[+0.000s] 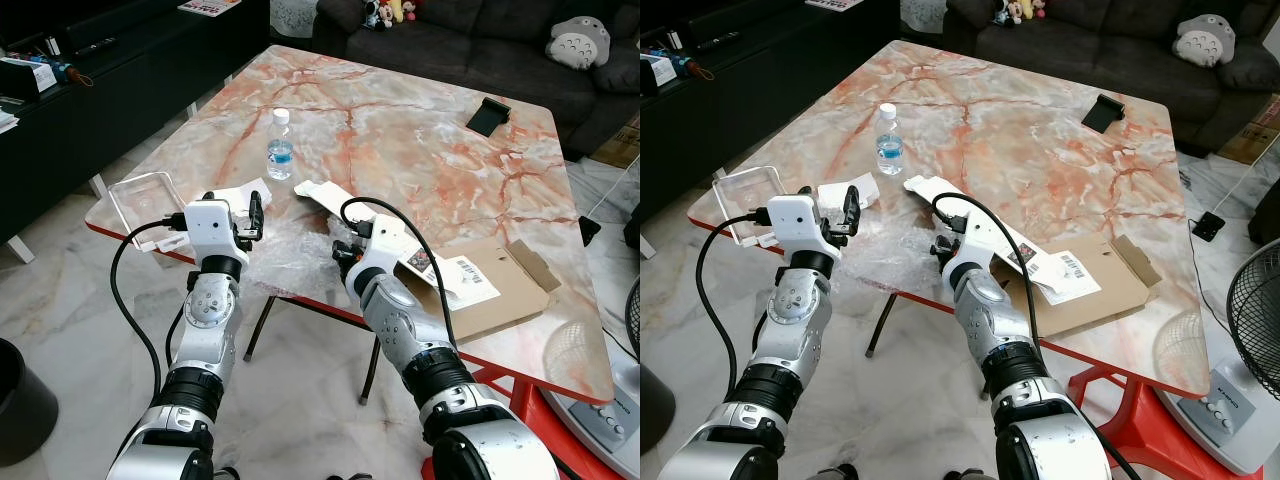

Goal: Picking trash to rubbish bin

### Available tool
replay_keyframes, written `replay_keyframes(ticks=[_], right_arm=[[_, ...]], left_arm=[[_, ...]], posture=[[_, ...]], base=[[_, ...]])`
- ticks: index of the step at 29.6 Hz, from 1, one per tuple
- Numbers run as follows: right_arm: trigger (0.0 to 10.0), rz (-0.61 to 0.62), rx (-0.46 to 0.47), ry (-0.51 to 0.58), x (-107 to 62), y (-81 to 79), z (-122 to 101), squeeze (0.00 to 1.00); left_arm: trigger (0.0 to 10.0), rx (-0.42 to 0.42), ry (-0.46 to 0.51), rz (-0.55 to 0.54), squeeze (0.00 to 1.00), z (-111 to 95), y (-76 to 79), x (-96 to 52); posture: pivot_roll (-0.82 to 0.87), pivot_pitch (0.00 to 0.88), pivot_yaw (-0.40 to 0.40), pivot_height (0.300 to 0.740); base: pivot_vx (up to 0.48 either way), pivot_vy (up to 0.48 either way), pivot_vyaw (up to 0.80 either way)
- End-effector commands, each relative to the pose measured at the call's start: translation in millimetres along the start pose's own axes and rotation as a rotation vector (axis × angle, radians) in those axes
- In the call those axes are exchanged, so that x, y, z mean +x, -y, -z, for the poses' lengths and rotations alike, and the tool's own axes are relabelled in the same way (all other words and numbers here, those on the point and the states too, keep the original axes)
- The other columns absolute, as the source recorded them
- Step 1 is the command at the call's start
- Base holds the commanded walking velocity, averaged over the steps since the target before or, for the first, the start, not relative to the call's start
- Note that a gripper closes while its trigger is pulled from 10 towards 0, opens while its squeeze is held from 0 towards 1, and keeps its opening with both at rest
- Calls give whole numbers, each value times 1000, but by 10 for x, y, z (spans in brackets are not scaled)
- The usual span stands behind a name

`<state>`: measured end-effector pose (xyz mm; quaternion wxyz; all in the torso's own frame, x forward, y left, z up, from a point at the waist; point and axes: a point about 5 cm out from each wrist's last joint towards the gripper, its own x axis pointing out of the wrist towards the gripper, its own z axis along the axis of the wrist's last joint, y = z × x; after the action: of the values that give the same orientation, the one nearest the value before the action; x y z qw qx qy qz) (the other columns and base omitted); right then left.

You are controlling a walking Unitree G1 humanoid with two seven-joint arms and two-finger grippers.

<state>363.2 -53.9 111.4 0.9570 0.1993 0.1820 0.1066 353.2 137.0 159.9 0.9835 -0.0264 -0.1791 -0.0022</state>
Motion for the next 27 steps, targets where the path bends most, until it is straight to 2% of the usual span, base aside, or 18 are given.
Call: replay_keyframes(ticks=[1, 13, 14, 16, 20, 21, 27], right_arm=[[0, -142, 52, -5, 34, -602, -1, 0], [0, -146, 53, -6, 36, -608, 2, 0], [10000, -405, -10, 40, -168, -749, -121, 0], [10000, -594, -49, 68, -401, -848, -188, 0], [10000, -685, -67, 110, -550, -872, -293, 0], [10000, -739, -61, 140, -622, -907, -375, 0], [10000, -811, -52, 206, -752, -922, -561, 0]], left_arm=[[10000, 12, -4, 15, 0, -2, 42, -2], [10000, 12, -4, 16, 0, -2, 41, -2], [10000, 4, 27, 13, 0, -93, 12, 104], [10000, -8, 45, 7, 0, -146, -10, 166], [10000, -10, 45, 4, 0, -154, -28, 183], [10000, -15, 49, -2, 0, -161, -45, 191], [10000, -20, 50, -5, 0, -170, -64, 215]], posture=[[-66, 109, -135, 740], [-66, 109, -135, 740], [-62, 57, -113, 740], [-63, 54, -112, 740], [-64, 45, -108, 740], [-66, 39, -104, 740], [-66, 28, -97, 740]], base=[[0, 0, 0], [0, 0, 0], [0, 0, 0], [0, 0, 0], [0, 0, 0], [0, 0, 0], [0, 0, 0]])
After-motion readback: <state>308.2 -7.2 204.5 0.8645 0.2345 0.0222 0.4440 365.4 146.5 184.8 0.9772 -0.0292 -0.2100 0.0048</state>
